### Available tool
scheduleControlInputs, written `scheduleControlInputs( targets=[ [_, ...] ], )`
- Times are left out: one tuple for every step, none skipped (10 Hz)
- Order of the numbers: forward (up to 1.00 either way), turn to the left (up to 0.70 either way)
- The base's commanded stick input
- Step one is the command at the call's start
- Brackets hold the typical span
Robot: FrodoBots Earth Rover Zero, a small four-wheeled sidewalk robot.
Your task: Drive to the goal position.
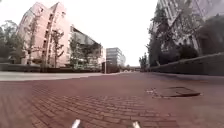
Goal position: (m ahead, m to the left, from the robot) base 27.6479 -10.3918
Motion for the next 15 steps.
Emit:
scheduleControlInputs(
  targets=[
    [0.70,0.00],
    [0.70,0.00],
    [0.70,0.00],
    [0.70,0.00],
    [0.70,0.00],
    [0.70,0.00],
    [0.70,0.00],
    [0.70,0.00],
    [0.70,0.00],
    [0.70,0.00],
    [0.70,0.00],
    [0.70,0.00],
    [0.70,0.00],
    [0.70,-0.08],
    [0.70,-0.14]
  ],
)
